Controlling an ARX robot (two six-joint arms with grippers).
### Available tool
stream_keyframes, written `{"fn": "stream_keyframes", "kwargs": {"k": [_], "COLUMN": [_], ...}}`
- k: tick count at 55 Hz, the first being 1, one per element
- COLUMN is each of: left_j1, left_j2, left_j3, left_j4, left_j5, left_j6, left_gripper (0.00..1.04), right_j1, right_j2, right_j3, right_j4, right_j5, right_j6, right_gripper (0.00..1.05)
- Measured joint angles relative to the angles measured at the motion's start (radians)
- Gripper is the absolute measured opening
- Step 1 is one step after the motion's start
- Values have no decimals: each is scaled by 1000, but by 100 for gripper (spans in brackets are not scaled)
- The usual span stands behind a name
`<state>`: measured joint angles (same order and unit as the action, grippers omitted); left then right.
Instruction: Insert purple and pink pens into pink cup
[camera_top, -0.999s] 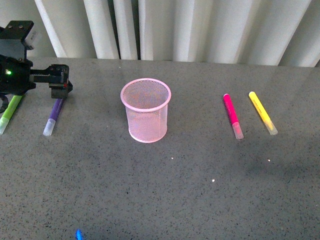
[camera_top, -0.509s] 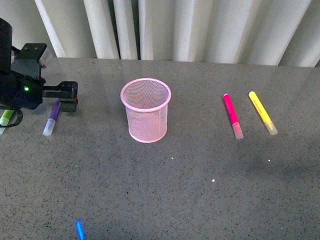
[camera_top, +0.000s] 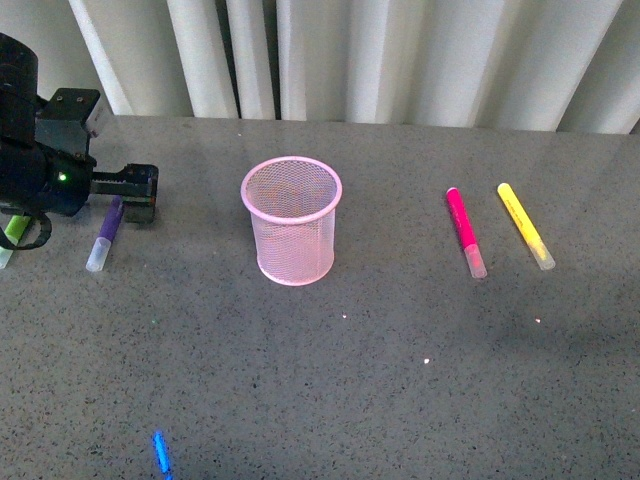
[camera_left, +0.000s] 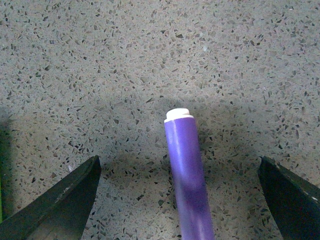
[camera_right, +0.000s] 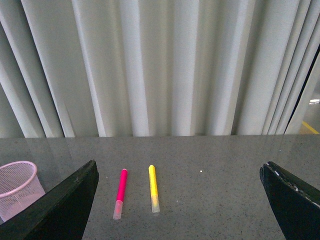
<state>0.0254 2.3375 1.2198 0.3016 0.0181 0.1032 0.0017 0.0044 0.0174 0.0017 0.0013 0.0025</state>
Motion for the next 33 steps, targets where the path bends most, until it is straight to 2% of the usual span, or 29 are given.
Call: {"fn": "stream_keyframes", "kwargs": {"k": [7,9,18,26,33], "left_j1": [-7,-9,-27,-42,-55], "left_j2": [2,2,3,3,-5], "left_j3": [2,2,-9,-53,-78], "left_j4": [-3,-1,22,113,113], "left_j5": [-11,-16,-23,9,3], "left_j6": [6,9,20,-6,-6], "left_gripper": [98,94,70,49,20], "right_j1": [0,0,0,0,0], "right_j2": [0,0,0,0,0], "right_j3": [0,0,0,0,0], "right_j4": [0,0,0,0,0], "right_j5": [0,0,0,0,0], "right_j6": [0,0,0,0,0], "right_gripper": [98,98,98,98,98]}}
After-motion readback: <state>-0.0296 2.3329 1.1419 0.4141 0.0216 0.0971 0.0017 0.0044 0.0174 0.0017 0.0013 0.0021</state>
